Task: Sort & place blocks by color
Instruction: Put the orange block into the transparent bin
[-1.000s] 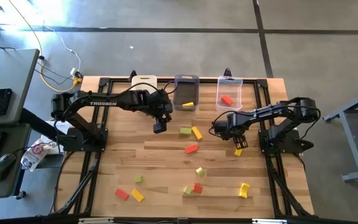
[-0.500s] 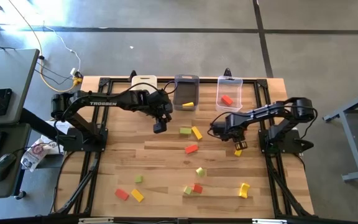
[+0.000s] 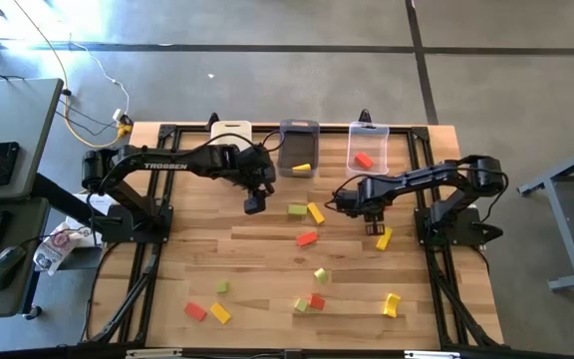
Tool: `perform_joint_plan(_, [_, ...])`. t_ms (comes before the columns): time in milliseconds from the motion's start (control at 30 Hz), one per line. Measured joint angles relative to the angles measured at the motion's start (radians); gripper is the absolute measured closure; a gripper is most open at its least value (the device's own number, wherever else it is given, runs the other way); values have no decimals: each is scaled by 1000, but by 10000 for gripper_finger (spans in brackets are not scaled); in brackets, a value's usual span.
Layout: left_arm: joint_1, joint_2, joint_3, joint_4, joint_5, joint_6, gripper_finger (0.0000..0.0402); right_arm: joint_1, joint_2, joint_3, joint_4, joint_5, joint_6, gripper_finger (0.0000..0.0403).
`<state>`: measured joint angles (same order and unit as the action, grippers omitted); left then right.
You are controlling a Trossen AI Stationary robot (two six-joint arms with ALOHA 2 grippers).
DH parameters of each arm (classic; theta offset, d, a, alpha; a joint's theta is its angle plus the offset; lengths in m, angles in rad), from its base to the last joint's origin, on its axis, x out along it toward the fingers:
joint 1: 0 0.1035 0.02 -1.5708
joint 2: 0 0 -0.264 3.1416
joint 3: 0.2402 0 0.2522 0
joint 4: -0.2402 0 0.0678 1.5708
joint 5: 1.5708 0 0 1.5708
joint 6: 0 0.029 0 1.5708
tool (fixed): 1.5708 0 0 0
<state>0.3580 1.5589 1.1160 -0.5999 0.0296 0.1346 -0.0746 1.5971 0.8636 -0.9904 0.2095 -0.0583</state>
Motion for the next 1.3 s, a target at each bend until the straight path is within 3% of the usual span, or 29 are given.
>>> perform_joint_plan(267, [-1, 0, 0, -36, 0, 0, 204, -38, -115, 44, 14, 80, 92, 293])
perform_joint_plan(733, [-63, 0, -6, -93, -19, 0, 204, -250, -347, 85, 156, 203, 204, 293])
perform_joint_plan(1033, [-80, 0, -36, -97, -19, -4, 204, -432, -365, 85, 374, 207, 275, 293])
perform_joint_plan(1300, [-93, 0, -39, -154, -20, -30, 204, -563, -355, 86, 418, 201, 332, 293])
